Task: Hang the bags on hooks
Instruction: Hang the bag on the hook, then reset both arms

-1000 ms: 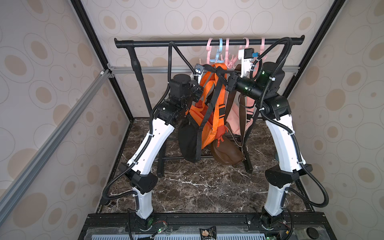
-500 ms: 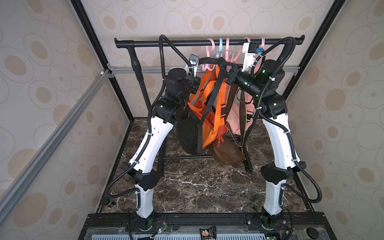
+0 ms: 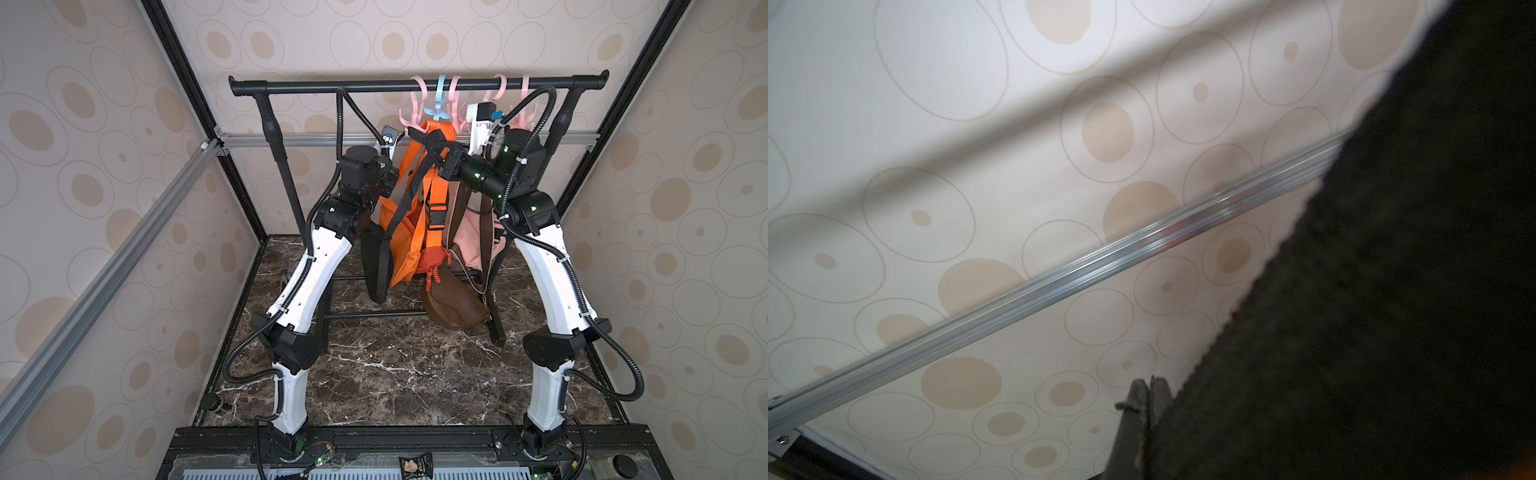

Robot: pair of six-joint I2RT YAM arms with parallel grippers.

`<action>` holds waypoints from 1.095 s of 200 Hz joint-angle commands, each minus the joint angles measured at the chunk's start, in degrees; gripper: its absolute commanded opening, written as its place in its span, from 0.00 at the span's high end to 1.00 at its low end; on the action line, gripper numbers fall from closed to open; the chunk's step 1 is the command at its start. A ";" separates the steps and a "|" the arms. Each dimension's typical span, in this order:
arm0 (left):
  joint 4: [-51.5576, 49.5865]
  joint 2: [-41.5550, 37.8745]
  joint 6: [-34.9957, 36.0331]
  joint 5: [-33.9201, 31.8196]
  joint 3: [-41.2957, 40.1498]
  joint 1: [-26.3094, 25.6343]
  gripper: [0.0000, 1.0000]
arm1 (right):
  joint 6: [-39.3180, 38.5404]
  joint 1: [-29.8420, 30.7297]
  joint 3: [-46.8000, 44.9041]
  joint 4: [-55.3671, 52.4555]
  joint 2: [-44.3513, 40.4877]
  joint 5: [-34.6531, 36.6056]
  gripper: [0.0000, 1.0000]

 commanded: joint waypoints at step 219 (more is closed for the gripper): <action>22.12 -46.40 -14.04 -8.55 -66.55 0.78 0.00 | -10.75 4.01 -40.54 -5.40 -40.73 19.18 0.01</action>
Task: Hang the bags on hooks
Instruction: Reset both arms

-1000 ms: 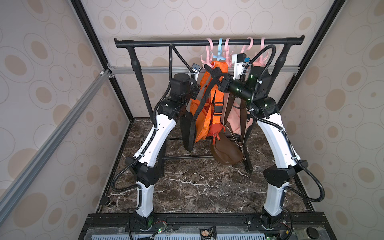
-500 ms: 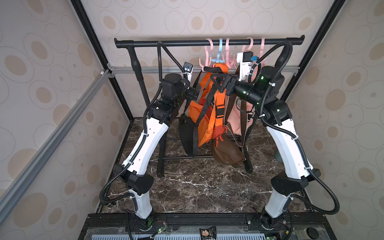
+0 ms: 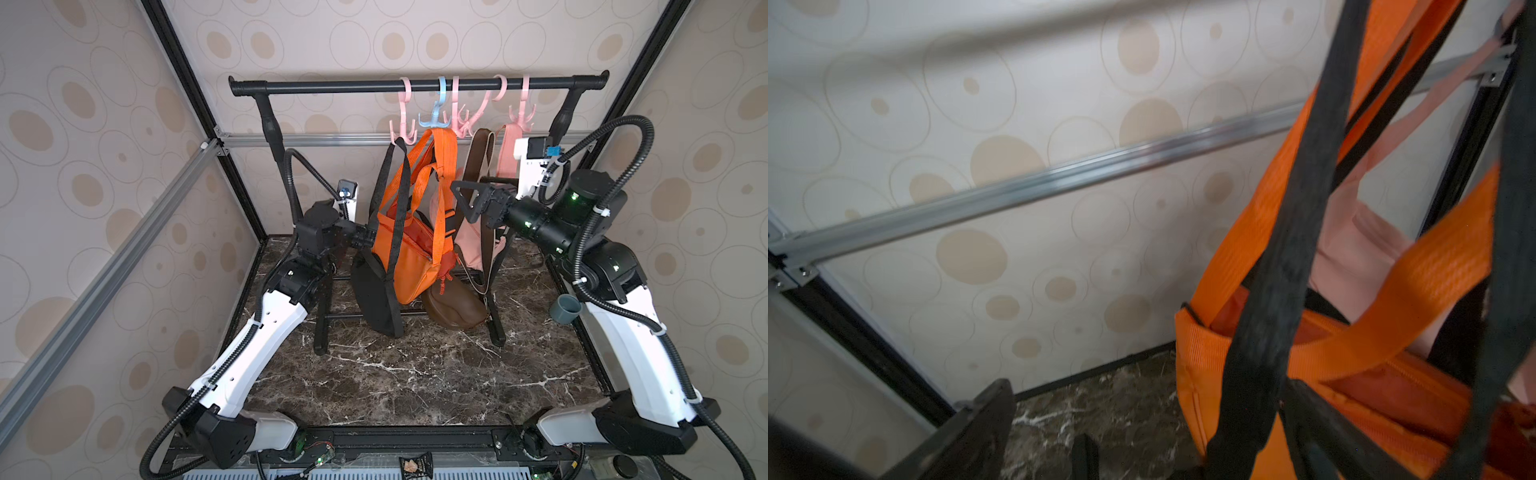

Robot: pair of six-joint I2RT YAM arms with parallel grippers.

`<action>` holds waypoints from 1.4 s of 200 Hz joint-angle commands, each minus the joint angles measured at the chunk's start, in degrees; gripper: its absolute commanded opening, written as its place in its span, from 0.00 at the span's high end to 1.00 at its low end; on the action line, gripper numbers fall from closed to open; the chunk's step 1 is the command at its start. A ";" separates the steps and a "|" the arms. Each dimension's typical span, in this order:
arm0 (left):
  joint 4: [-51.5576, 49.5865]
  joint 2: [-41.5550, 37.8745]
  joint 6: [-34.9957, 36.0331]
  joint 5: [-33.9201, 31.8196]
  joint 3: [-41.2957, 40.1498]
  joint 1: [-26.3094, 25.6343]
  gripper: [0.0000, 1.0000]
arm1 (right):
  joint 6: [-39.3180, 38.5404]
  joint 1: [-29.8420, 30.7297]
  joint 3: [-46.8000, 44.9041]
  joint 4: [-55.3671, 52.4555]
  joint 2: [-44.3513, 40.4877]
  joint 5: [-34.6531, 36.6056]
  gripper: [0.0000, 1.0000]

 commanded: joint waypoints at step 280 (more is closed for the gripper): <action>84.28 16.53 -5.59 -0.03 -67.63 24.73 0.00 | -18.83 -26.00 -88.12 78.82 13.29 22.49 0.00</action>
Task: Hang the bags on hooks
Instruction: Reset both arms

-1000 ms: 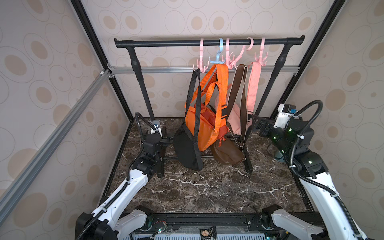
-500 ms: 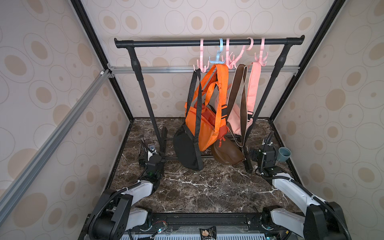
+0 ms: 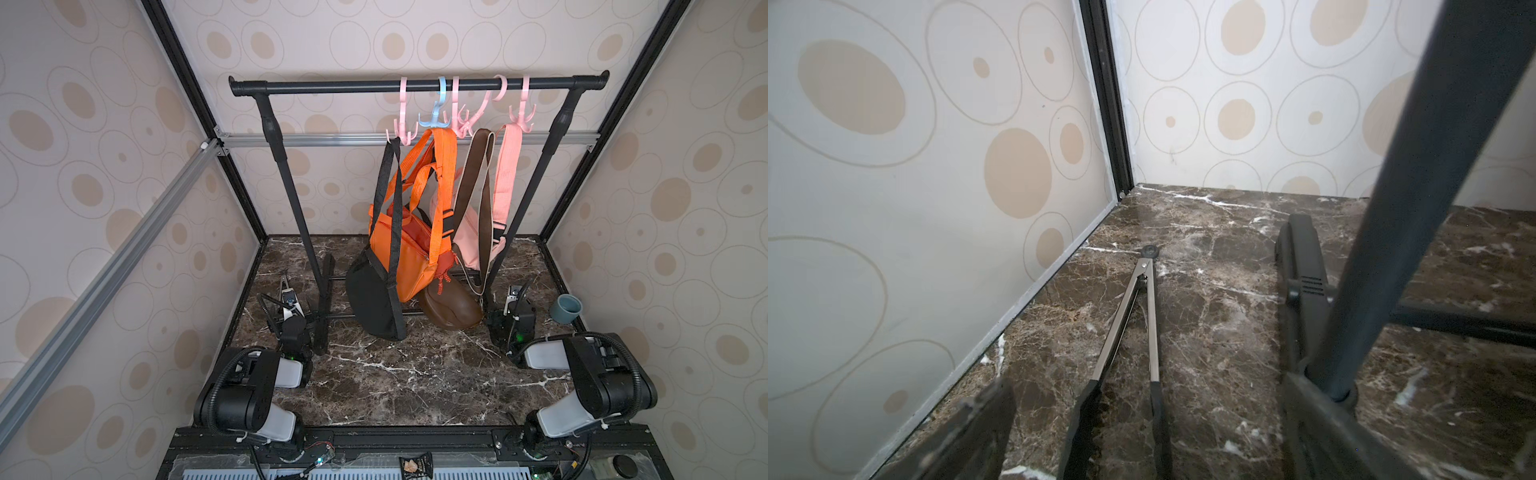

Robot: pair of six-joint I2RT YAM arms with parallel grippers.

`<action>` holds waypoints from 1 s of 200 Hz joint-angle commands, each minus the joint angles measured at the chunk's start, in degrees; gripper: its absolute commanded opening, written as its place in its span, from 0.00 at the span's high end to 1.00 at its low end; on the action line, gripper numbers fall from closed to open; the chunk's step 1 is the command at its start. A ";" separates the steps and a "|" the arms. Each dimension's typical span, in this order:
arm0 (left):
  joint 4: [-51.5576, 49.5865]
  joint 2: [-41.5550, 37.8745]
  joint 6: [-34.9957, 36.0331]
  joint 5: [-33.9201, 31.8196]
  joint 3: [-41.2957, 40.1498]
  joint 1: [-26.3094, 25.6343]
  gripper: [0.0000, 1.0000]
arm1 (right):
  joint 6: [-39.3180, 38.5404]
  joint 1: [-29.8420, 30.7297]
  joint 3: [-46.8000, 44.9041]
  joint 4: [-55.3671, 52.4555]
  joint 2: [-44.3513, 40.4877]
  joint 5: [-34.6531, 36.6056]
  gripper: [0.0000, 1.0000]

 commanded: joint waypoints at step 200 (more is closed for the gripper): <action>7.61 3.16 2.05 7.35 0.26 -0.21 0.00 | -0.84 -1.72 0.61 1.40 -0.89 -4.54 0.00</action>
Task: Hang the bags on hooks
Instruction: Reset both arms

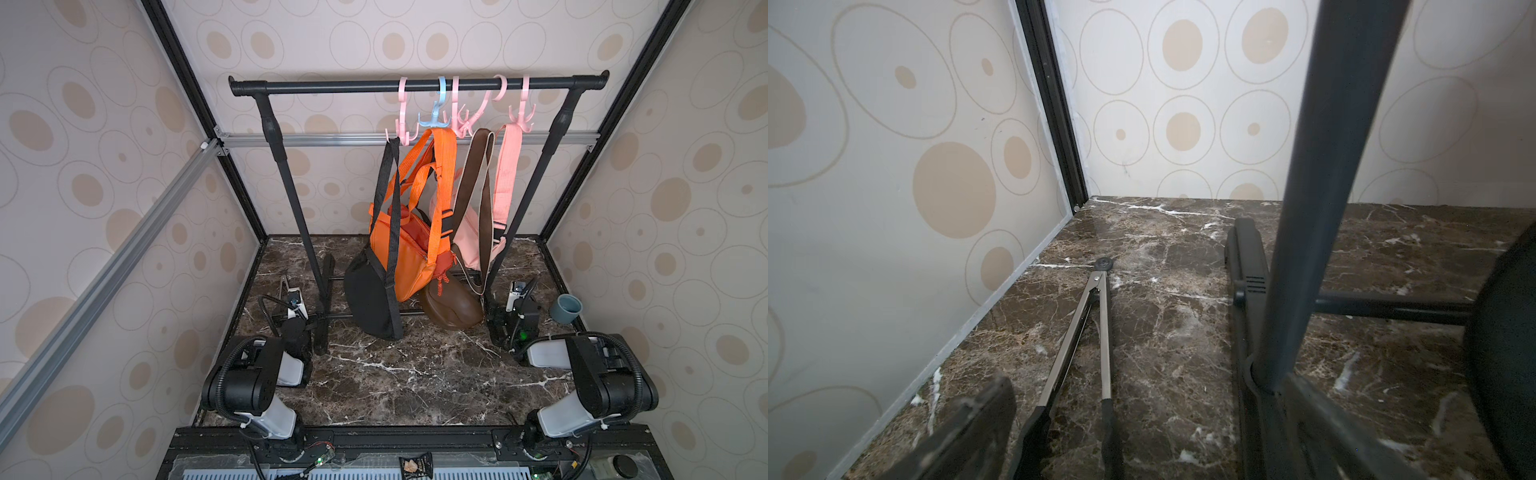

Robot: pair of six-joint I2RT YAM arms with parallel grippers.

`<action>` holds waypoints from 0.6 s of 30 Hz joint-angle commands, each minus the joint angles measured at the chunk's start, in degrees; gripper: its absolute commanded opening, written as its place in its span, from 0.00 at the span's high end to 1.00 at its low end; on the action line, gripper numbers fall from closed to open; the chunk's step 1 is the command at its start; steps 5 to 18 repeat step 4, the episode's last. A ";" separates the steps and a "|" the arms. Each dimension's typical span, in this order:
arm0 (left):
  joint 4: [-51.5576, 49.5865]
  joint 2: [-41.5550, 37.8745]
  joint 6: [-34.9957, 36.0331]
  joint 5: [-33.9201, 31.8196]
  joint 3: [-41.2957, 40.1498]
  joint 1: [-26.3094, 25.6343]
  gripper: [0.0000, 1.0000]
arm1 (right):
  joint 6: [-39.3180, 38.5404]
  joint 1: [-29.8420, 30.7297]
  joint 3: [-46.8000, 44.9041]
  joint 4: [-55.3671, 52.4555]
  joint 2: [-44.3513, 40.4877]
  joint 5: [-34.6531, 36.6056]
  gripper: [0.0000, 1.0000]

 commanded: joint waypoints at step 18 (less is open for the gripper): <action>2.21 -0.01 1.32 0.44 0.18 -0.25 0.00 | -0.70 -0.07 0.48 -0.21 -0.69 -0.53 0.00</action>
